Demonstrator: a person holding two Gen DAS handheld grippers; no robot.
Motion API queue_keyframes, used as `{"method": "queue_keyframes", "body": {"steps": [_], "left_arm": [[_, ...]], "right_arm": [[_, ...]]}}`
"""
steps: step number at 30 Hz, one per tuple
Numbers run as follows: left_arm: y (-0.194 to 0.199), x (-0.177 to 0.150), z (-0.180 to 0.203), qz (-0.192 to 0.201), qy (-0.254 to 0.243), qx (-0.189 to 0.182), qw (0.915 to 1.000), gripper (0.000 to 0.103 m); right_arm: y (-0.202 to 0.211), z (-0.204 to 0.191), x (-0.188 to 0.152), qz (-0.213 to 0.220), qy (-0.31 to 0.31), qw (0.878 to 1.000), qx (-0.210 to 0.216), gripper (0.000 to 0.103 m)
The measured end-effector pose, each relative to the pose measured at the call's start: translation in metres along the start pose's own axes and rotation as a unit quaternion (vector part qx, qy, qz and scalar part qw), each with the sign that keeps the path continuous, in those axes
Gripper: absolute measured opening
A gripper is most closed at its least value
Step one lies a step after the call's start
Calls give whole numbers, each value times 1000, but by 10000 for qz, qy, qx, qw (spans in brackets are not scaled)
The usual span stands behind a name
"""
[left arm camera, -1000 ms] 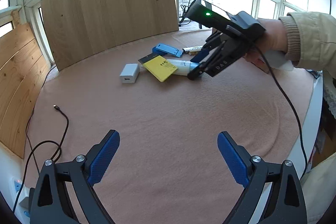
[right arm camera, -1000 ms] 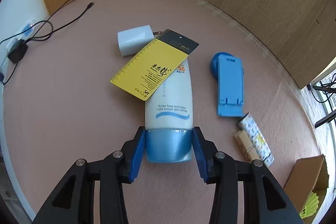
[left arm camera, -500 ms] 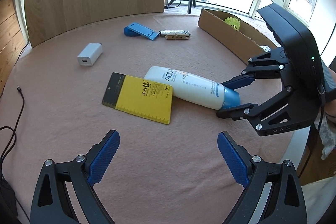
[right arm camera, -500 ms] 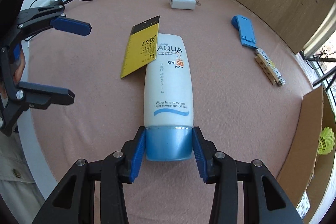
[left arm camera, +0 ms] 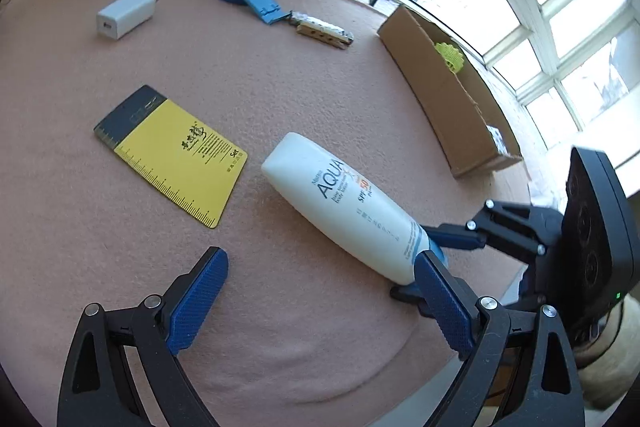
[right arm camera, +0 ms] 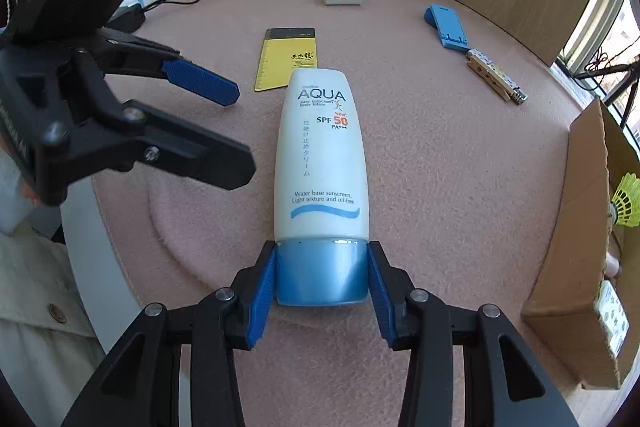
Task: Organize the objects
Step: 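Grasp the sunscreen tube body with the left gripper while the right gripper holds the cap, then carry the sunscreen tube with both grippers and lower it into the box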
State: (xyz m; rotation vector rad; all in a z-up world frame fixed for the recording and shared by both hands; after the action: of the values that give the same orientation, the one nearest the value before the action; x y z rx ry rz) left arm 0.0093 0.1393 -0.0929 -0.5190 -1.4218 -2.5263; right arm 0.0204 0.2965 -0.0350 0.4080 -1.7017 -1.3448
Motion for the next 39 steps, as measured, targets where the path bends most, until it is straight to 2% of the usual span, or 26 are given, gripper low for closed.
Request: {"method": "queue_keyframes", "body": {"steps": [6,8,10,12,15,16,17,23,28,34,39], "left_arm": [[-10,16,-2,223,496,-223,9983,96],[-14,21,-2,267,611,-389,9970,94],[-21,24,0,199,738,-618,9952,86],[-24,26,4,214,691,-634,9954,84],[-29,29,6,166,642,-575,9961,62],[-30,29,5,137,651,-571,9962,51],[-31,29,3,110,664,-588,9960,48],[-22,33,8,239,486,-711,9960,44],[-5,45,13,426,358,-661,9963,44],[27,70,31,735,104,-460,9962,44],[53,95,55,935,-238,-121,9953,44]], "right_arm": [[3,-6,-7,283,-92,9995,93,40],[3,-7,-8,351,-108,9993,111,40],[4,-7,-10,456,-154,9987,153,40],[5,-7,-11,578,-166,9980,195,40],[5,-6,-11,657,-215,9973,233,39],[6,-5,-10,664,-233,9973,226,39],[6,-5,-10,668,-240,9972,214,39],[10,-6,-8,684,-342,9969,155,39],[21,-5,2,830,-334,9960,83,39],[43,-1,21,1089,-296,9936,-43,39],[62,16,39,1323,-348,9905,-162,39]]}}
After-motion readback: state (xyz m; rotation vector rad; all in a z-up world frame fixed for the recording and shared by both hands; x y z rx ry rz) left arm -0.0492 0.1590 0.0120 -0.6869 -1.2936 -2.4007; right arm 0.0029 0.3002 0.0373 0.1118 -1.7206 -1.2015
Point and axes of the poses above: each gripper's, at about its wrist camera, not at the fingertips, and y roughly against the way its jaws point, z to its right, x to its top, the point moved 3 cm from there along -y, roughly the way its jaws point, and after that the axes turned 1 degree about -y, right-handed, at the moved point
